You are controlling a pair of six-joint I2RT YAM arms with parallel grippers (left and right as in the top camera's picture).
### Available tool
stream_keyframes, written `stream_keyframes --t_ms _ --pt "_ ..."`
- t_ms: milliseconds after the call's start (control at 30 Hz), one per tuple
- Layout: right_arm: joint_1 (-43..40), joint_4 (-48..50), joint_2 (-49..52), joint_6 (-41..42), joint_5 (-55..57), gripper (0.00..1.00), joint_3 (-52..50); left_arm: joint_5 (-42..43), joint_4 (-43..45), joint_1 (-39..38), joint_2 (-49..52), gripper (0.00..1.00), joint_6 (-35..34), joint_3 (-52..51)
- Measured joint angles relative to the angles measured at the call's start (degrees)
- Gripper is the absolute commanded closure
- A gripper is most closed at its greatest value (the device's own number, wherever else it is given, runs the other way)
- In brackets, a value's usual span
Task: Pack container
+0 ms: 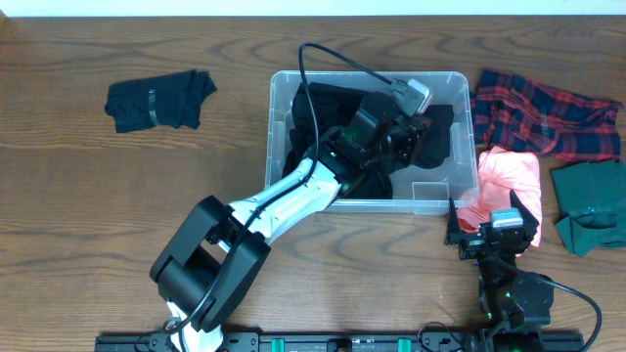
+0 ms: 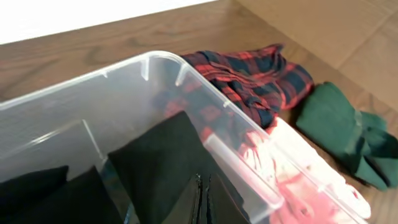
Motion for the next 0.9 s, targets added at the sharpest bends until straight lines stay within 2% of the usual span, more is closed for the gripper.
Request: stream_keyframes --t_ms 467,900 --pt "0.0 0.0 0.0 0.0 0.0 0.01 0.0 -4.2 8.7 0.0 4.0 0.94 2.9 0.0" --pt "0.0 0.0 0.0 0.0 0.0 0.01 0.0 -4.2 9.2 1.2 14.1 0.94 3.7 0.0"
